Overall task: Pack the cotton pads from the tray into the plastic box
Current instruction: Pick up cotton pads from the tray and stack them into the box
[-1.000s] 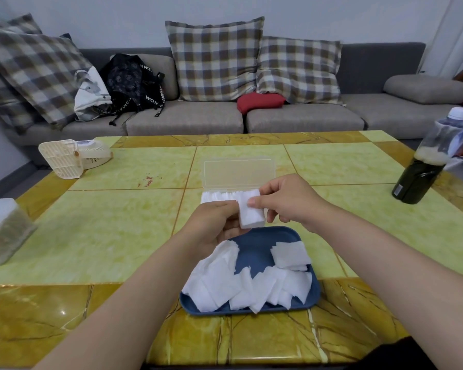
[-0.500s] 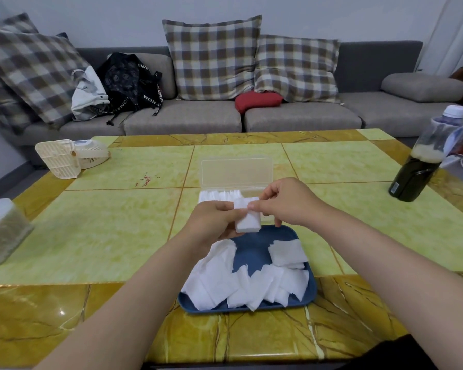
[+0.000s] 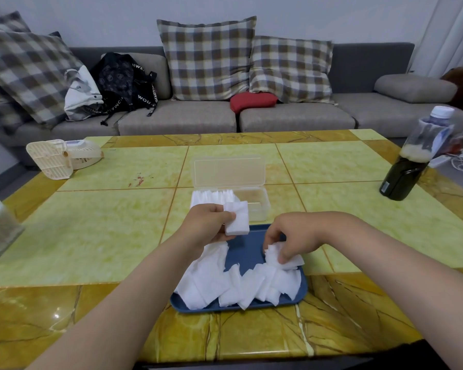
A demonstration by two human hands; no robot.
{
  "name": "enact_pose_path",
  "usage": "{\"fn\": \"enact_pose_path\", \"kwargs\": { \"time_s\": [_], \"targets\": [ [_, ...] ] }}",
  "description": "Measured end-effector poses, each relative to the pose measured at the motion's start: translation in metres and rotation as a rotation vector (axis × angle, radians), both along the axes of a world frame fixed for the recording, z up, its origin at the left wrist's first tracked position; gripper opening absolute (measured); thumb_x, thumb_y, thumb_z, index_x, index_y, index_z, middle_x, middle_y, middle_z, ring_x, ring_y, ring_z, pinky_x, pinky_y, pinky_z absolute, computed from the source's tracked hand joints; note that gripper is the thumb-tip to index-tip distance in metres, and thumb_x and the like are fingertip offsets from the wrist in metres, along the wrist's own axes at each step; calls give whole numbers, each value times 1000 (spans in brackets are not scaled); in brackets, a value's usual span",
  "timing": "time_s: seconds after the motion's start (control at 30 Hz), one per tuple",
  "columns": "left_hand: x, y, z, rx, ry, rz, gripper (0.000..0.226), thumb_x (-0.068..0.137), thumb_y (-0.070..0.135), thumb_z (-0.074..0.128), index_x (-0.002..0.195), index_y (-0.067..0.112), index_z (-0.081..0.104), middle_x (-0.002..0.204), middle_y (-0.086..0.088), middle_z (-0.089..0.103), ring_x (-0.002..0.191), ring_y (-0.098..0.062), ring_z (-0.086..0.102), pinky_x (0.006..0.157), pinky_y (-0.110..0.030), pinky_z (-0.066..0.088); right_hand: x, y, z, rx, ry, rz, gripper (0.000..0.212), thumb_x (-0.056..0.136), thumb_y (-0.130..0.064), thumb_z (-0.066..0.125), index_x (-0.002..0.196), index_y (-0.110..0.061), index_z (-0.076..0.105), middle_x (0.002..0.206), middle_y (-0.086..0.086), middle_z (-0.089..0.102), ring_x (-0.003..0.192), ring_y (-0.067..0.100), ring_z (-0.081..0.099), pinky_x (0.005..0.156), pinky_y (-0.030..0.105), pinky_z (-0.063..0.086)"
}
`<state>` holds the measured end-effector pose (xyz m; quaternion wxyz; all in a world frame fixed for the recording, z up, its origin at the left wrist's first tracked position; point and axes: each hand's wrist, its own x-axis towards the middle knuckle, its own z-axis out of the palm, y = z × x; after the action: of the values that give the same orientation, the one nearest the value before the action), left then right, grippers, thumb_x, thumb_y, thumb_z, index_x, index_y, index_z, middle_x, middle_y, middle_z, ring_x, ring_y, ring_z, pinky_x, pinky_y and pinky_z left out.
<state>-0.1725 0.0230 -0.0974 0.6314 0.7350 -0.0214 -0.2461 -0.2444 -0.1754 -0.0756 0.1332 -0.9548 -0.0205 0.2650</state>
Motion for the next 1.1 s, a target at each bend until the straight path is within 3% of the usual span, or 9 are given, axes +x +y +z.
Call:
{"fn": "enact_pose_path", "kwargs": {
  "time_s": [0.1,0.2,0.37,0.43,0.53,0.63,0.9,1.1],
  "targets": [
    [0,1,0,4,-9,4,14,94,6,65,105,-1,69,106,-19,74,85,-24,73,55,-22,58,3,2,-1,-14,-37,-1,27,81,-27,80,105,-30,68,102,-11,62,94,14,60,73,26,49],
    [1,2,1,2,-16,18,14,93,7,66,103,-2,69,107,-20,73,88,-26,74,59,-24,60,6,2,2,60,-93,-25,20,80,-27,81,94,-29,67,100,-10,64,88,10,59,68,23,46],
    [2,3,2,-16,-28,41,11,93,7,66,98,-2,69,107,-22,73,84,-27,73,61,-26,61,10,-2,14,460,-228,-251,33,85,-18,80,115,-24,66,107,8,72,100,26,69,87,38,56],
    [2,2,0,-27,-21,33,14,93,9,66,100,-3,70,108,-23,73,86,-27,73,65,-29,63,11,0,16,589,-259,-324,39,85,-15,80,122,-19,69,106,9,75,100,26,71,91,39,57],
    [2,1,0,-102,39,31,20,93,12,67,105,-4,70,107,-23,73,89,-29,75,70,-32,63,15,9,15,774,-331,-478,21,83,-11,81,104,-9,75,94,5,78,83,20,73,73,34,61],
    [0,1,3,-231,131,-6,22,93,10,65,110,-1,73,108,-19,76,90,-26,76,72,-30,62,20,21,14,891,-360,-602,20,81,-13,83,98,-6,75,82,4,77,66,14,68,59,28,55],
    [1,5,9,-366,200,-63,26,97,7,56,117,-2,69,110,-19,76,103,-30,74,89,-34,61,29,37,14,776,-472,-628,20,81,-18,85,94,-6,76,79,7,75,49,10,62,45,24,51],
    [5,4,8,-358,150,-70,34,99,27,61,118,0,68,108,-19,76,97,-28,76,83,-34,62,31,38,13,663,-517,-584,21,79,-23,86,91,-11,73,82,7,75,60,21,65,48,28,53]
  ]
}}
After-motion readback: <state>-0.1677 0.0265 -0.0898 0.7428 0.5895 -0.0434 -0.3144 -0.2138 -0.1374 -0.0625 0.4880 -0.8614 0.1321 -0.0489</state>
